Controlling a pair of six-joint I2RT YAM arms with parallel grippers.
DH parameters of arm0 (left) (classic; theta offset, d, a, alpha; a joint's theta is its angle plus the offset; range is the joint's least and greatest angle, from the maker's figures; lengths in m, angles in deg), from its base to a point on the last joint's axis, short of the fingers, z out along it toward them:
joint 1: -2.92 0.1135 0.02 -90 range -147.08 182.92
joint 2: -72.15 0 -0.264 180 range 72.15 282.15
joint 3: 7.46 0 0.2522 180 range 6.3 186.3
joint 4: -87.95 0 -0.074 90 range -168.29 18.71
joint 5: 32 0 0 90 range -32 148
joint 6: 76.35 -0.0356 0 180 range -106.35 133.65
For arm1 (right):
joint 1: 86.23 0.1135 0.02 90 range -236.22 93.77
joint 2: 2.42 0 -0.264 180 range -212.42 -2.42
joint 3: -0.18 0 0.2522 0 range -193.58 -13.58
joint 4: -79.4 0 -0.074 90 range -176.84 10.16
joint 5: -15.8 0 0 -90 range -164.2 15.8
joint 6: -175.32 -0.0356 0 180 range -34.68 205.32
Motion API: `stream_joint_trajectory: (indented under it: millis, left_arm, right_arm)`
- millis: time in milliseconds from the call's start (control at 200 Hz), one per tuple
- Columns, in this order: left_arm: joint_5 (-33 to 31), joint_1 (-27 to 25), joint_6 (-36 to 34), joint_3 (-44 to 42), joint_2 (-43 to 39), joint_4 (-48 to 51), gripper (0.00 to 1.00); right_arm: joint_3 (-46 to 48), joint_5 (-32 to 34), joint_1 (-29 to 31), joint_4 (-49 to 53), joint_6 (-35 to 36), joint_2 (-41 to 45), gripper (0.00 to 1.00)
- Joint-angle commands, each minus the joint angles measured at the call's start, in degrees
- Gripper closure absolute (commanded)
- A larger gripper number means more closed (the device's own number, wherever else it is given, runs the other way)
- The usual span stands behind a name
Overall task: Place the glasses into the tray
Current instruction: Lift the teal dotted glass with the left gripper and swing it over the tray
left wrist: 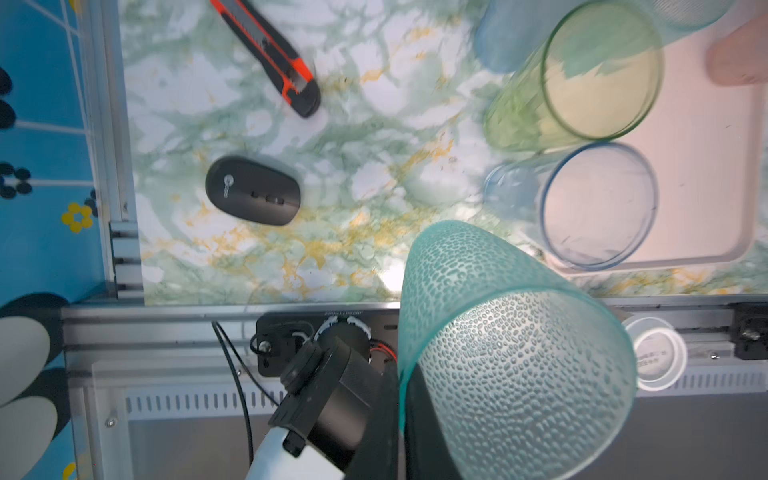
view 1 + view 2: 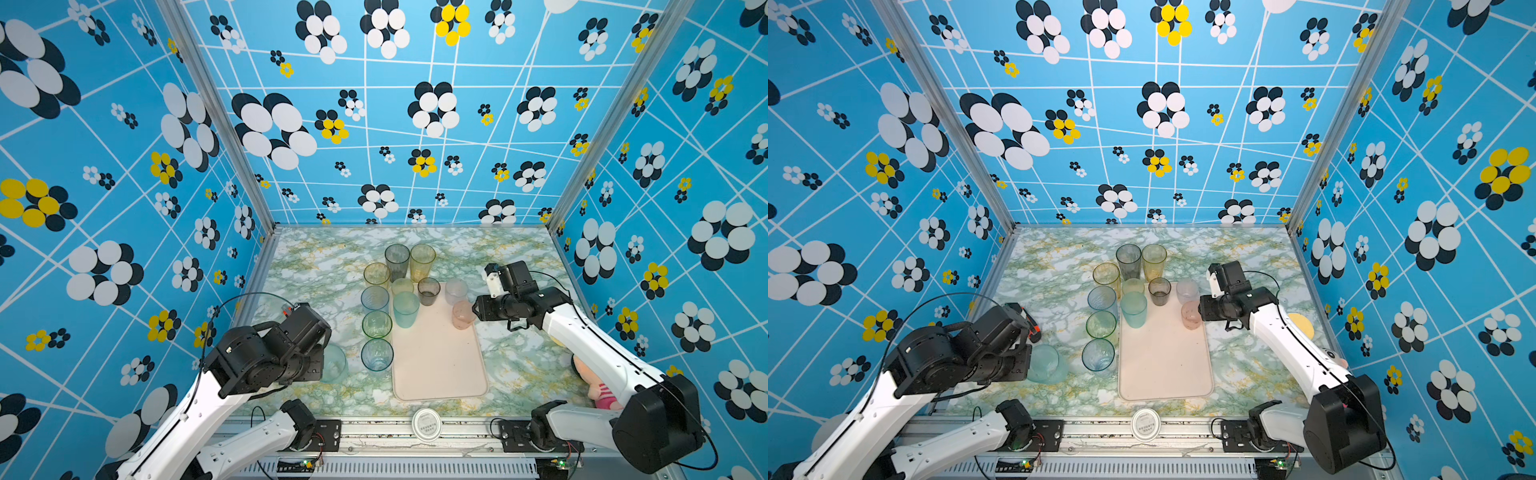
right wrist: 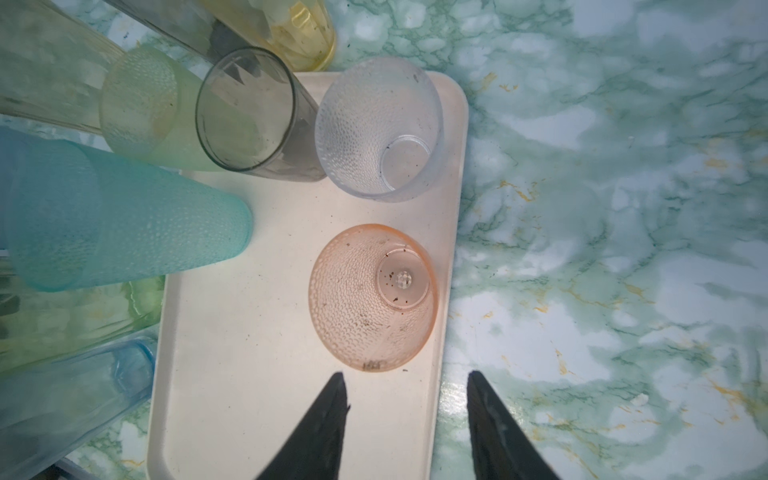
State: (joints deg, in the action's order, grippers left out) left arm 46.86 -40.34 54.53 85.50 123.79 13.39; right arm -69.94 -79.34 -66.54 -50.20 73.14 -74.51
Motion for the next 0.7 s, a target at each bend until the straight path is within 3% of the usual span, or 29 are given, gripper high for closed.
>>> stream_joint_trajectory:
  millis: [0,250,525,695]
  left_arm:
    - [-4.9,-0.3,-7.3,9.5,6.6,3.4,1.0]
    - [-8.9,-4.1,-22.2,30.2,26.1,-7.4,1.0]
    - [-6.9,-7.4,-31.7,43.0,47.6,-15.5,1.0]
    - [-5.1,-8.5,-34.1,49.7,55.3,-17.7,1.0]
  right_arm:
    - [-2.9,0.4,-0.4,2.7,1.0,3.1,0.54]
    - [-8.9,-0.5,-0.3,5.5,0.2,9.6,0.68]
    - [-13.8,-6.4,2.8,3.9,-3.1,14.1,0.7]
    - [-15.0,-3.8,9.1,3.3,-4.4,13.9,0.68]
